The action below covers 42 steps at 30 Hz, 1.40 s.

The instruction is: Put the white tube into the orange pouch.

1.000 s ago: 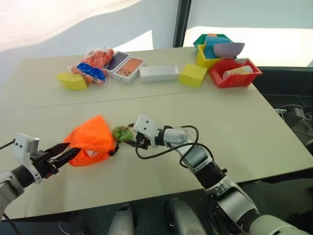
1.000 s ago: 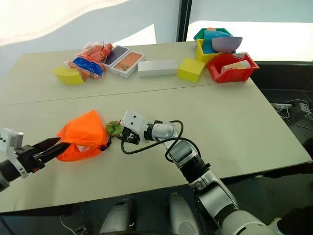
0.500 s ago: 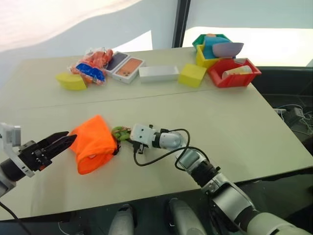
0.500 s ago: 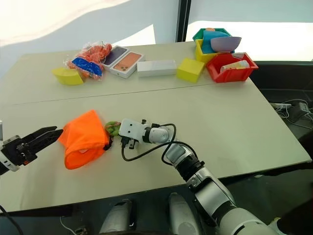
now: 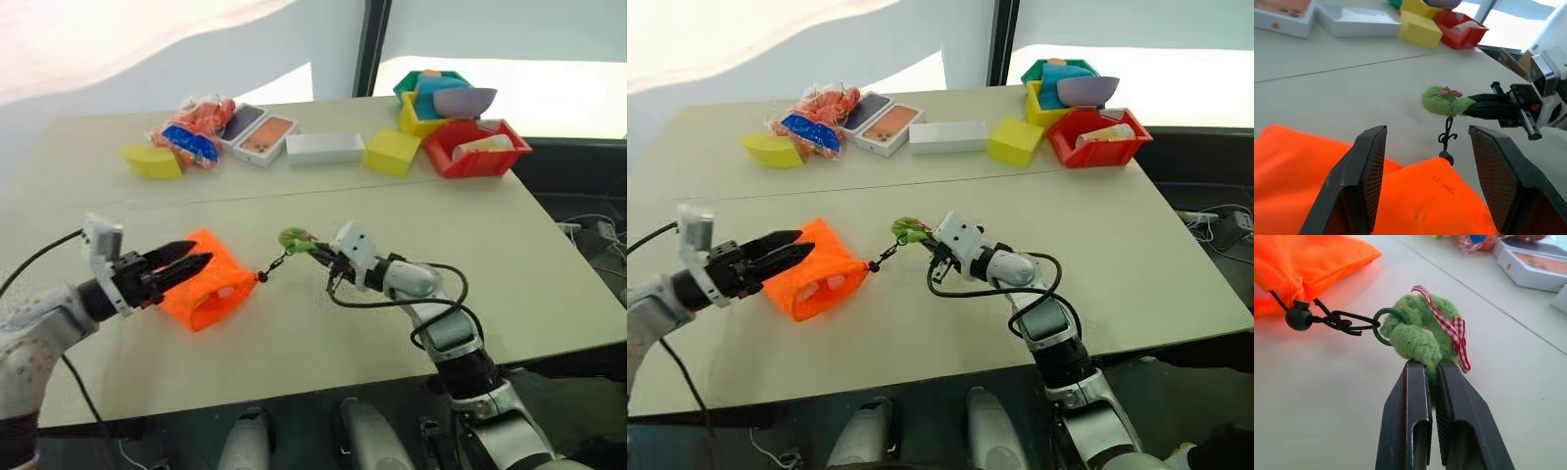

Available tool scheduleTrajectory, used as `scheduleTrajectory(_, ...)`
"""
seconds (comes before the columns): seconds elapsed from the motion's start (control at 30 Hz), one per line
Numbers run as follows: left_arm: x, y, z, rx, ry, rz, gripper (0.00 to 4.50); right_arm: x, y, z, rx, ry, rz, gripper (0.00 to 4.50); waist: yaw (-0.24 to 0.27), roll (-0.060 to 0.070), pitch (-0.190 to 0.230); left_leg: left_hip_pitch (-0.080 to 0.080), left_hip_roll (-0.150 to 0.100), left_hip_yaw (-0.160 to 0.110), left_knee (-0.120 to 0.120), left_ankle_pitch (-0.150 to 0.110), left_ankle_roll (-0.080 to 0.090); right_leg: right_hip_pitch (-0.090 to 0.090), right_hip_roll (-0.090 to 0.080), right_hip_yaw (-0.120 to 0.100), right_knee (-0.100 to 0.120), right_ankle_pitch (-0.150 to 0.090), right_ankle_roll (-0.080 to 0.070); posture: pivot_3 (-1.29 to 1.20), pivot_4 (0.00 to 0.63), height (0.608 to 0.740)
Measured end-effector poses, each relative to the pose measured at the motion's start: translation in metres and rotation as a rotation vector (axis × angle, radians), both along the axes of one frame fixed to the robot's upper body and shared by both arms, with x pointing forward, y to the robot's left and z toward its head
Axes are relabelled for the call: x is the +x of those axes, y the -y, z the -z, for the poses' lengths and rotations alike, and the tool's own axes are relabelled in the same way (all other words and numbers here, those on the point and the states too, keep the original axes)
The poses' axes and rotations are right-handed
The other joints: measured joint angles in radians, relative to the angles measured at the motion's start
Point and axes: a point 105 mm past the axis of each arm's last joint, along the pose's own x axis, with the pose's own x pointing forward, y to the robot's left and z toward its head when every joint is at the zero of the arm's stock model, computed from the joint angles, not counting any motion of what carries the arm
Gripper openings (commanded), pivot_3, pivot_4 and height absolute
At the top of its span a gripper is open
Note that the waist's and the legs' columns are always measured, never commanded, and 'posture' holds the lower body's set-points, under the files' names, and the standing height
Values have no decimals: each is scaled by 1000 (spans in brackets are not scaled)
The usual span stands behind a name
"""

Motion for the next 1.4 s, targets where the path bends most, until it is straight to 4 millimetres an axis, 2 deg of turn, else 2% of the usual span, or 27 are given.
scheduleTrajectory(0.03, 5, 6, 2, 16, -2, 29, 2862, -2, 0, -1, 11, -7, -3, 29, 0, 0, 0, 0, 0, 0, 0, 0, 0, 0, 0, 0, 0, 0, 0, 0, 150, 740)
scheduleTrajectory(0.1, 10, 15, 7, 37, -14, 83, 3360, -4, 0, -3, 17, -14, -4, 0, -1, 0, 0, -1, 0, 1, 0, 0, 0, 0, 0, 0, 0, 0, 0, 0, 150, 740)
scheduleTrajectory(0.13, 12, 19, 9, 43, -17, 108, 3635, -4, 1, -3, 18, -18, -1, 0, -1, 0, 0, -1, 0, 1, 1, 0, 0, 0, 0, 0, -1, 0, 0, 0, 150, 740)
scheduleTrajectory(0.2, 18, 24, 10, 66, -12, 148, 4466, -4, 1, -4, 19, -18, 4, 0, 0, 0, 0, -1, 0, 0, 1, 0, 0, 0, 0, 0, -1, 0, 0, 0, 150, 740)
scheduleTrajectory(0.3, 26, 33, 11, 139, 28, 201, 4466, -4, 1, -5, 24, -22, 10, 0, 1, 0, 0, -1, -1, 0, 1, 0, 0, 0, 0, 0, -1, 1, 0, 0, 150, 740)
scheduleTrajectory(0.5, 28, 44, 24, 291, 108, 283, 4466, -4, 6, -5, 89, -93, 49, 0, 1, 0, 0, -1, 0, 0, 0, 0, 0, 0, 0, 0, 0, 1, 0, 0, 150, 740)
scheduleTrajectory(0.67, 15, 48, 36, 499, 313, 230, 4466, -5, 17, 4, 147, -187, 97, 0, 1, 0, 0, -1, 0, 1, 0, 0, 0, 0, -2, 1, -1, 0, 0, 0, 150, 740)
scheduleTrajectory(0.97, 5, 78, 55, 695, 609, 36, 4466, -7, 16, 3, 179, -211, 89, 0, 4, 0, 0, -1, -1, 1, 3, 0, 0, 2, -2, 1, 0, 0, 1, 0, 150, 740)
scheduleTrajectory(1.13, 10, 84, 61, 711, 619, -103, 4466, -8, 11, -1, 177, -205, 65, 0, 1, 1, 0, 0, -1, 0, 2, 0, 0, 2, -1, 1, 0, 2, 4, 0, 150, 740)
scheduleTrajectory(1.4, 11, 82, 69, 690, 555, -158, 4466, -9, 8, -3, 182, -206, 47, 0, 2, 1, 0, 0, -1, 0, 3, 0, 0, 2, -1, 0, 0, 2, 4, 0, 150, 740)
